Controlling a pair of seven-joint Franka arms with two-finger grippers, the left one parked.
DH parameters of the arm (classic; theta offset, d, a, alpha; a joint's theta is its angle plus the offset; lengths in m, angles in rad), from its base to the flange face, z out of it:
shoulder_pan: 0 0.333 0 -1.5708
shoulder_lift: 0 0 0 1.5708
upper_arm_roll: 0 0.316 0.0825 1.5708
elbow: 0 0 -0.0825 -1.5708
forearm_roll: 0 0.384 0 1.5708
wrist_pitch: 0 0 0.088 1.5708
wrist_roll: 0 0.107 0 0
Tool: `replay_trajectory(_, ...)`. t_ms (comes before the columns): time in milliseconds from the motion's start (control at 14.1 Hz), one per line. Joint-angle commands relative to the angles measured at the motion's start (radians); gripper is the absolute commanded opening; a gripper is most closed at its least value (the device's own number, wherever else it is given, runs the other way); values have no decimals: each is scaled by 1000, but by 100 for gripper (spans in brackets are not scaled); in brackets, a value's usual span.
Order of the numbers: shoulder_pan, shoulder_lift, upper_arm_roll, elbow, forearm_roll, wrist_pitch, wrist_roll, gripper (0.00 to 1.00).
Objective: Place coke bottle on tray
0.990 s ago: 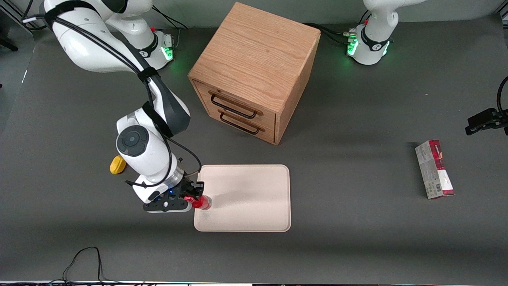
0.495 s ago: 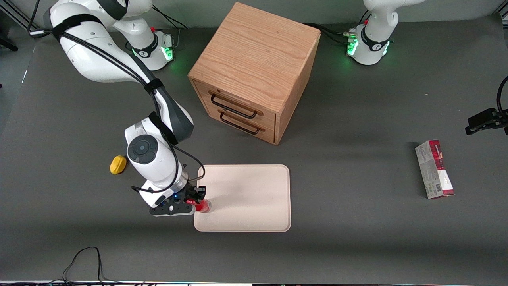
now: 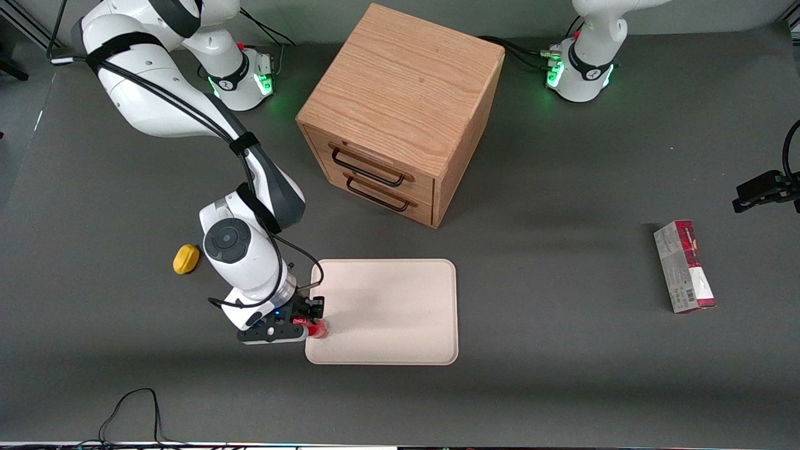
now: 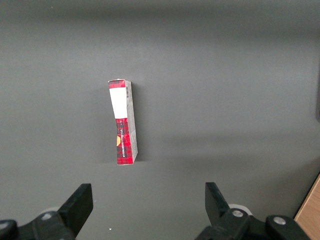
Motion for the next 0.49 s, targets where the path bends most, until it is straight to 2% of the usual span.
replay_trajectory(0,-8,-11,7,-2,-31,25,25,100)
replay_trajectory(212,-8,-55,7,13,-29,-13,34,100)
replay_trajectory(424,-14,-176,-19,22,-22,-273,-36,100)
